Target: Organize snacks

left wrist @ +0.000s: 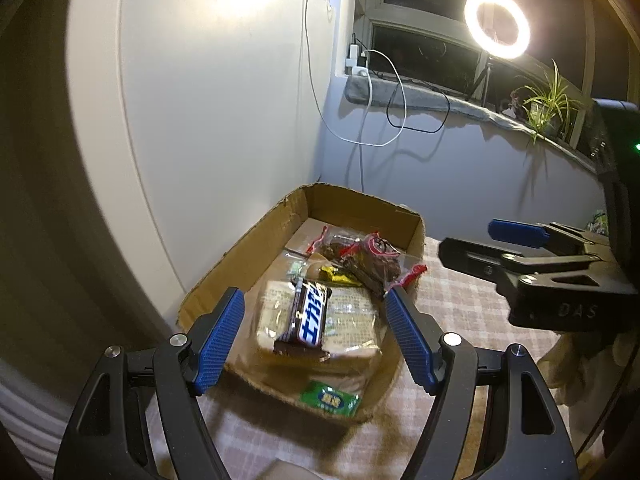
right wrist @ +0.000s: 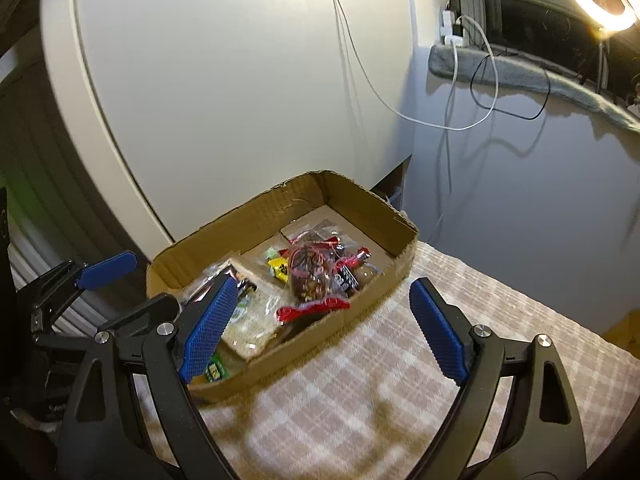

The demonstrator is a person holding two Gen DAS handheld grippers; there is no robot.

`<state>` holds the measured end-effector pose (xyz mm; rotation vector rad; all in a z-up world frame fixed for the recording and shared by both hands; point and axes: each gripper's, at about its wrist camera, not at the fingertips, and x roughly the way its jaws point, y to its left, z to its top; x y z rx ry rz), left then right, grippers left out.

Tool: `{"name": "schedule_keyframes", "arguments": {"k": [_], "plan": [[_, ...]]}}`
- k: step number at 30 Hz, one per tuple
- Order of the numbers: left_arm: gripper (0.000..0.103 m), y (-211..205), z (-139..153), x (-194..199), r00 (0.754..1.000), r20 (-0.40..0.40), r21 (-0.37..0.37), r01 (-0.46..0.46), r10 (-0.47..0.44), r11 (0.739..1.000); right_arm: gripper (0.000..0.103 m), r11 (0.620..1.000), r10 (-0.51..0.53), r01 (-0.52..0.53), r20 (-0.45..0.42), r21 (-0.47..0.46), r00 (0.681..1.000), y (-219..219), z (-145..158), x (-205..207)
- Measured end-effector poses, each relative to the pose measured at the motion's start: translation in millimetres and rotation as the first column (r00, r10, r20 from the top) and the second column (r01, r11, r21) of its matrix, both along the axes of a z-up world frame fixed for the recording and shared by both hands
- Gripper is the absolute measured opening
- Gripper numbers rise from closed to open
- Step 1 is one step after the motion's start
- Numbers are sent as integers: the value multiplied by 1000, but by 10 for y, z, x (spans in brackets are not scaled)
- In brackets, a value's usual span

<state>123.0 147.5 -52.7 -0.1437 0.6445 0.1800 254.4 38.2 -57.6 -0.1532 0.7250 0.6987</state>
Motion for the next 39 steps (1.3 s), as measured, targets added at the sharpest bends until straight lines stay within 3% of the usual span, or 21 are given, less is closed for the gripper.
{"name": "schedule_keyframes", "arguments": {"k": [5,8,17,39], "plan": [[73,-63,41,-170,1000,13,11,-14,14,1000,91,1000,-22,22,33,-1,999,-162,57,-221],[74,-106,73,-276,999,27,17,-28,28,999,97,999,-27,28,57,-15,998,-209,79,-355],[75,-192,112,-433,998,41,7,-44,43,999,97,998,-45,49,107,-38,993,-342,126,-644],[75,-375,179,-514,998,57,21,-26,24,999,97,995,-91,94,110,-27,990,-616,163,-750]]}}
